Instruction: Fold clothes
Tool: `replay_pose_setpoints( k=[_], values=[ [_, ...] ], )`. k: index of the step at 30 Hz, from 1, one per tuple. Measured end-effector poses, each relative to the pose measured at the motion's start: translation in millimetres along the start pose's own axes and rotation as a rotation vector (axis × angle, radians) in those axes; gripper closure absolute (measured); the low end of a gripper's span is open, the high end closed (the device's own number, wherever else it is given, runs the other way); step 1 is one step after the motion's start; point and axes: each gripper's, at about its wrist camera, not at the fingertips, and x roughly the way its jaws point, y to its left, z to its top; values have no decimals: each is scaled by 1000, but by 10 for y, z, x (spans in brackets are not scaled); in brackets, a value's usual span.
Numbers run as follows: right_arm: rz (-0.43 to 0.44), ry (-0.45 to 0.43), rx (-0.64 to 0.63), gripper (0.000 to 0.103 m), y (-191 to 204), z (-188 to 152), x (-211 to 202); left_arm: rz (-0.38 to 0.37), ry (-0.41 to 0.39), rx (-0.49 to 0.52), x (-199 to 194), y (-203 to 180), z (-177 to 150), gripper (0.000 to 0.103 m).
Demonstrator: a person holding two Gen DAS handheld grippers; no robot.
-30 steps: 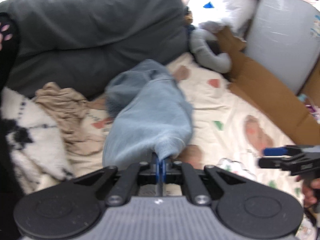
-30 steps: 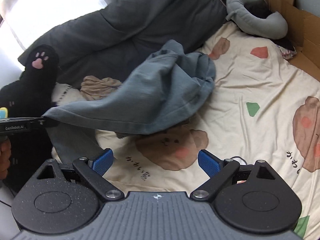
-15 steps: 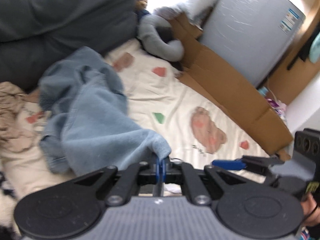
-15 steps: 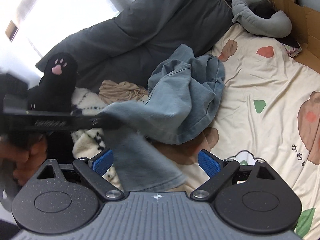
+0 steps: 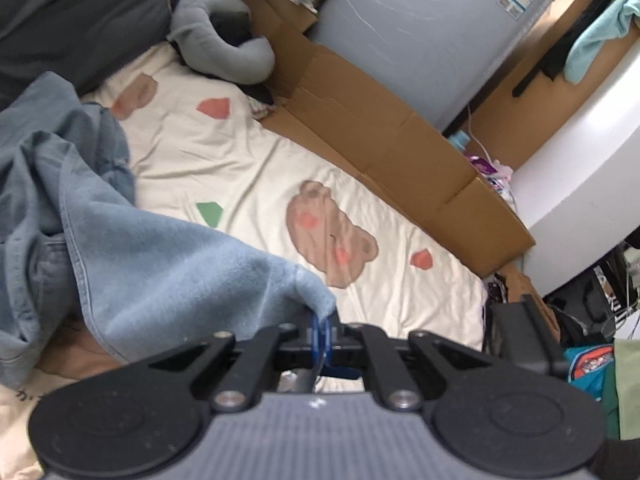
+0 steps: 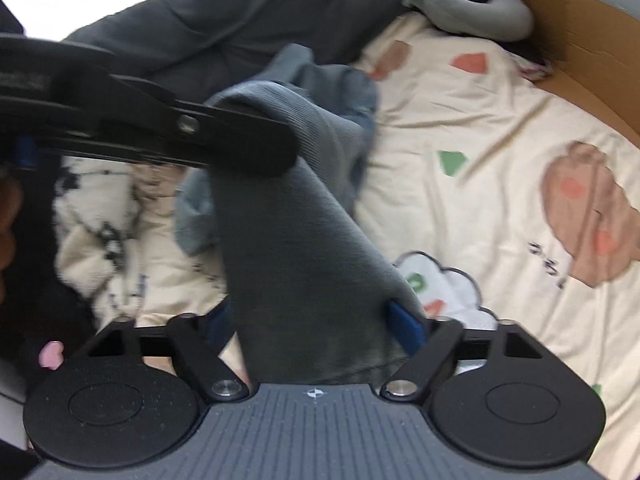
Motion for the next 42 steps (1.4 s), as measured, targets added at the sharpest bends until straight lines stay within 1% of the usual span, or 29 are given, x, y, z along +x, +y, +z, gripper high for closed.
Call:
replay_pose_setpoints(
  k=[1,2,3,4,5,7,9,10,11,14,15,16,17,19,25,29,31,35,42],
  values=[
    [-11,1,-5,43,-29,-21,11,-5,8,2,30,-6,-11,100],
    [-22,2,-10,62,-58,-41,21,-9,21,4,61,-6,-23,99],
    [-32,6,-13,85,-82,-59,15,-10,37,2,92,0,-35,98],
    [-45,12,-10,95,-112,-73,4,-9,50,-1,115,11,-47,95],
    [-59,17,-6,100,-142,-88,-7,-4,56,-6,117,36,-59,92],
    [-53,19,18,101,-223,-128,-68,-4,65,-22,95,105,-81,90],
    [-51,23,44,102,-314,-164,-138,-3,53,-33,29,187,-105,79],
    [-56,27,54,102,-343,-194,-178,7,43,-32,-10,230,-117,67],
    [-61,31,64,102,-371,-224,-217,39,35,-25,-44,276,-126,61],
    [-74,44,101,102,-460,-339,-344,134,12,-8,-145,426,-155,58],
    [-83,49,114,102,-490,-373,-396,165,7,-22,-178,513,-168,57],
    [-91,53,126,102,-520,-407,-449,197,2,-35,-210,601,-181,53],
    [-99,57,138,102,-550,-441,-502,228,-3,-49,-243,689,-194,47],
    [-117,64,151,102,-609,-494,-614,291,-12,-76,-309,865,-219,39],
    [-184,93,186,102,-840,-594,-953,475,-42,-160,-503,1388,-296,35],
    [-242,116,204,102,-982,-640,-1159,508,-50,-242,-547,1649,-390,26],
    [-271,126,218,102,-1061,-662,-1261,521,-52,-282,-548,1762,-449,26],
    [-331,144,250,102,-1216,-724,-1487,520,-52,-371,-499,1921,-581,26],
    [-393,171,303,102,-1428,-851,-1777,497,-156,-549,-435,2185,-748,25]
  ],
)
